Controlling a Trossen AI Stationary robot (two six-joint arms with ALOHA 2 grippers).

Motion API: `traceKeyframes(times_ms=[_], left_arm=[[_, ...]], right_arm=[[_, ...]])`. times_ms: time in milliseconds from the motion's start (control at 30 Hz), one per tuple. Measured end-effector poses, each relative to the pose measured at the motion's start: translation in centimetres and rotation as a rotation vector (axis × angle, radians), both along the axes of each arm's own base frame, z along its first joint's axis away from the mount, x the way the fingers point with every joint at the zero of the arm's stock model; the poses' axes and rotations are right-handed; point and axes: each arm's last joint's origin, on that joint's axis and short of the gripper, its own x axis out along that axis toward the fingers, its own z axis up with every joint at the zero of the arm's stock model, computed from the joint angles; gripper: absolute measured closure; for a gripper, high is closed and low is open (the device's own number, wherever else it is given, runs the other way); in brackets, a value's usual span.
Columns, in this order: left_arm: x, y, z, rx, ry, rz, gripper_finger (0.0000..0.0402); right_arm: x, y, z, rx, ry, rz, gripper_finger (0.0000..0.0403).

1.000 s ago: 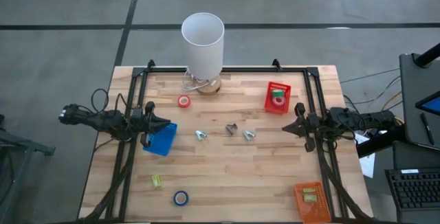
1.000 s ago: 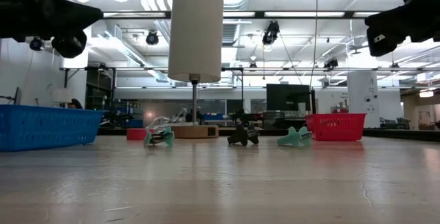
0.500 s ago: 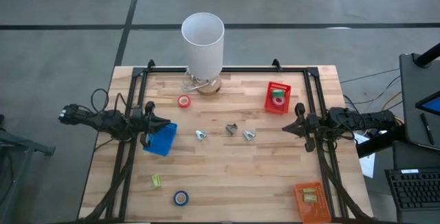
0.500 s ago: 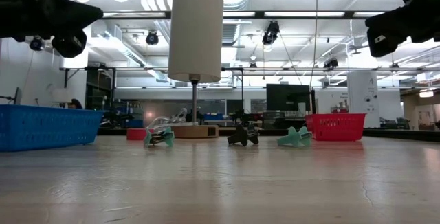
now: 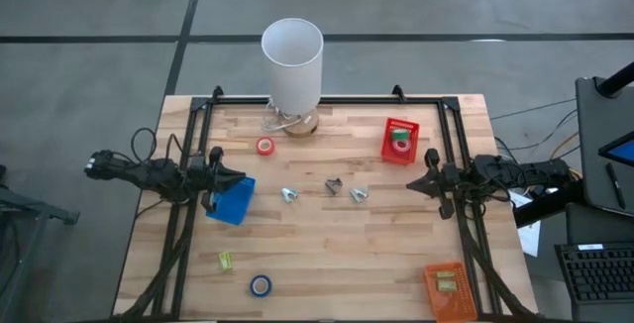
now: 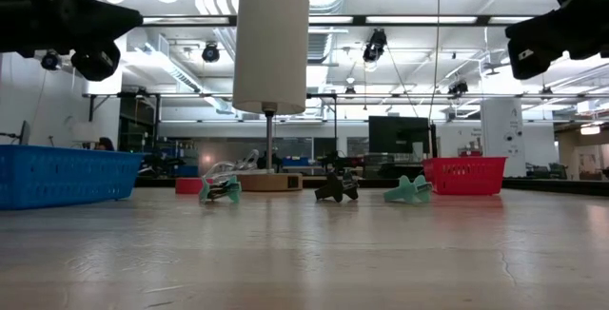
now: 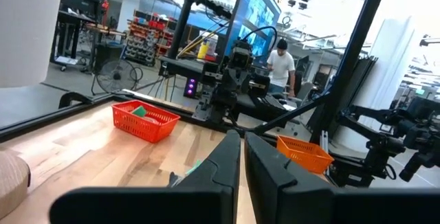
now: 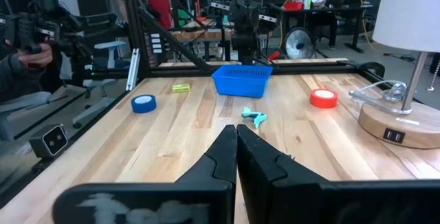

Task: Pick and place Stapler, Stapler remover, tape
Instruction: Put the red tape into the red bin

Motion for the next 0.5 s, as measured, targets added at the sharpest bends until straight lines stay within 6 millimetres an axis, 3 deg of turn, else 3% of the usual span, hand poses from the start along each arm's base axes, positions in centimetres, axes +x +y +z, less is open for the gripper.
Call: traceKeyframes(times_ms=[133, 500], left_arm=[[0.04, -0.01, -0.13, -0.011, 0.013, -0.001, 0.0358], [0.11, 0.04, -0.40, -0.049, 0.038, 0.021, 0.0241]], right_arm=[[0.03, 0.00, -0.04, -0.001, 0.004, -0.001, 0.0394], [0.03, 0.00, -0.04, -0.001, 0.004, 0.000, 0.0394]])
